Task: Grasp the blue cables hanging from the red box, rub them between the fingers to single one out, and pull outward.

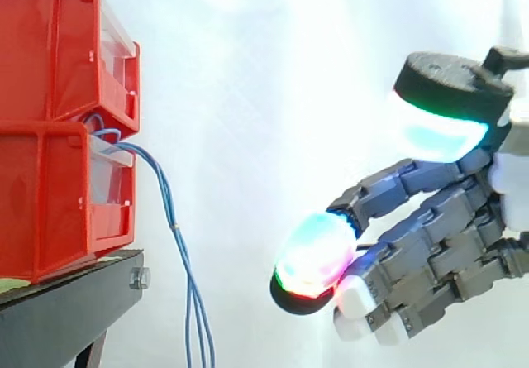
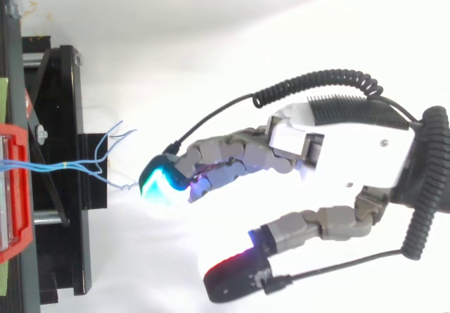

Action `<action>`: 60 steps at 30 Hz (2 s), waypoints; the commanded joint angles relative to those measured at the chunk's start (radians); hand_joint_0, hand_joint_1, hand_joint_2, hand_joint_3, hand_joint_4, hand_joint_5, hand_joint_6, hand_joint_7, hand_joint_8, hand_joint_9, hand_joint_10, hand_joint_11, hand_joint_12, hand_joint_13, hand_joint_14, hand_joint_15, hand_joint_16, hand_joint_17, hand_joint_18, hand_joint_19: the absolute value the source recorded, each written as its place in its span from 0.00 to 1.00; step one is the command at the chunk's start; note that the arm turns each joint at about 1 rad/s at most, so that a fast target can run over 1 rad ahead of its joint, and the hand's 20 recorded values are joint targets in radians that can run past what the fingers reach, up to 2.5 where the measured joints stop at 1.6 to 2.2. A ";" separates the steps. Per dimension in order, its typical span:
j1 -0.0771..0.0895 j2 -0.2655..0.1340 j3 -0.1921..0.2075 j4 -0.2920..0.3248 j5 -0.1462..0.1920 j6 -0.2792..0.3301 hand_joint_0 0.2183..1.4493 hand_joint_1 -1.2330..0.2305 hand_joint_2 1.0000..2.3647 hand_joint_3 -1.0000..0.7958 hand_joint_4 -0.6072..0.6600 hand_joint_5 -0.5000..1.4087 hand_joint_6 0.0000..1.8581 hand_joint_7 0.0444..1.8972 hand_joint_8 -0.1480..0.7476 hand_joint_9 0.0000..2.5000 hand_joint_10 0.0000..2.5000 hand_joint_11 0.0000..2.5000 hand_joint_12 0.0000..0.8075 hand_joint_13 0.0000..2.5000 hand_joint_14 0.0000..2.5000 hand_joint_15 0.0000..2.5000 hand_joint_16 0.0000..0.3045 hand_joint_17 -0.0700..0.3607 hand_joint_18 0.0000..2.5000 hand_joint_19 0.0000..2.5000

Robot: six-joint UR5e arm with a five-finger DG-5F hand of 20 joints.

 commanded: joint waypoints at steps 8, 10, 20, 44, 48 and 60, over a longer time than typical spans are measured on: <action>0.005 -0.045 0.000 0.068 0.072 -0.004 0.27 0.46 0.00 0.31 0.68 0.16 0.27 0.37 0.42 0.29 0.00 0.11 0.41 0.25 0.01 0.15 0.14 0.38 0.19 0.14; 0.005 -0.057 0.000 0.082 0.075 -0.005 0.27 0.46 0.00 0.31 0.68 0.16 0.27 0.37 0.42 0.29 0.00 0.11 0.41 0.25 0.01 0.15 0.14 0.38 0.19 0.14; 0.010 -0.097 0.000 0.199 0.101 -0.023 0.27 0.46 0.00 0.31 0.68 0.16 0.27 0.37 0.43 0.29 0.00 0.12 0.42 0.27 0.01 0.16 0.14 0.38 0.20 0.15; -0.022 -0.097 0.000 0.297 0.199 -0.191 0.25 0.46 0.00 0.29 0.68 0.16 0.27 0.37 0.43 0.27 0.00 0.11 0.44 0.15 0.00 0.10 0.15 0.40 0.11 0.11; -0.030 -0.104 0.000 0.348 0.198 -0.266 0.25 0.46 0.00 0.29 0.68 0.16 0.27 0.37 0.42 0.27 0.00 0.11 0.44 0.15 0.00 0.10 0.15 0.40 0.11 0.11; -0.038 -0.155 0.000 0.581 0.137 -0.445 0.25 0.46 0.00 0.30 0.67 0.16 0.27 0.37 0.42 0.27 0.00 0.10 0.43 0.18 0.00 0.11 0.15 0.40 0.14 0.13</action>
